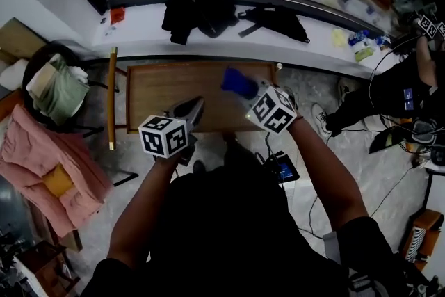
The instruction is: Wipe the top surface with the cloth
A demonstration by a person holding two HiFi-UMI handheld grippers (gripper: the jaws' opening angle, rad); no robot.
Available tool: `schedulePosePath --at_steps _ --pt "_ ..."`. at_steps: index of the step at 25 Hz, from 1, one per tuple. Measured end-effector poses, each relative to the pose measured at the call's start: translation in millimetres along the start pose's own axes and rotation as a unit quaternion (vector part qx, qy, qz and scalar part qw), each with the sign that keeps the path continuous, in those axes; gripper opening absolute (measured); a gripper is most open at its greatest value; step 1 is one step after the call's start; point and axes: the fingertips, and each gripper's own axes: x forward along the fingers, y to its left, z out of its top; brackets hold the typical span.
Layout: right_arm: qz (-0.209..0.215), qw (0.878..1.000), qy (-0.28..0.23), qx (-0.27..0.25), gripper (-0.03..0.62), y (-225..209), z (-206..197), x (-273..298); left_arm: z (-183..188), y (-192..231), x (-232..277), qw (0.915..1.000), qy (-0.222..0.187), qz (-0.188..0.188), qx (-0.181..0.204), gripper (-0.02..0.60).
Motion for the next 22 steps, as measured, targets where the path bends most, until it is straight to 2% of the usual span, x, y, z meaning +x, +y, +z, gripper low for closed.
schedulePosePath --at_steps 3,6,8,10,12,15,20,22 --pt "-0.040 0.992 -0.109 0.044 0.048 3.5 80.3 -34.4 33.2 -13.8 -54.5 0.9963 -0.062 -0.055 0.022 0.009" --pt "-0.070 0.982 -0.173 0.032 0.048 17.2 138.6 -70.3 58.8 -25.7 -112.0 0.9863 -0.120 -0.106 0.041 0.009" --pt "-0.075 0.972 -0.222 0.023 0.048 29.3 172.7 -100.4 70.8 -33.7 -144.0 0.9787 -0.146 -0.131 0.060 0.009" --pt "-0.069 0.957 -0.278 0.039 0.048 44.1 196.8 -133.7 74.2 -42.8 -167.9 0.9729 -0.156 -0.155 0.071 0.009" --pt "-0.067 0.944 -0.314 0.073 0.048 56.5 204.5 -162.7 72.0 -52.0 -184.6 0.9689 -0.159 -0.173 0.078 0.009" --pt "-0.075 0.932 -0.336 0.117 0.048 70.4 199.4 -186.5 71.9 -64.6 -201.4 0.9627 -0.164 -0.194 0.093 0.009" --pt "-0.072 0.909 -0.366 0.185 0.048 99.3 183.2 -192.6 75.5 -84.9 -219.5 0.9512 -0.174 -0.223 0.124 0.009" --pt "-0.061 0.904 -0.372 0.201 0.048 107.4 178.3 -188.8 76.0 -87.6 -221.5 0.9483 -0.173 -0.228 0.136 0.009"
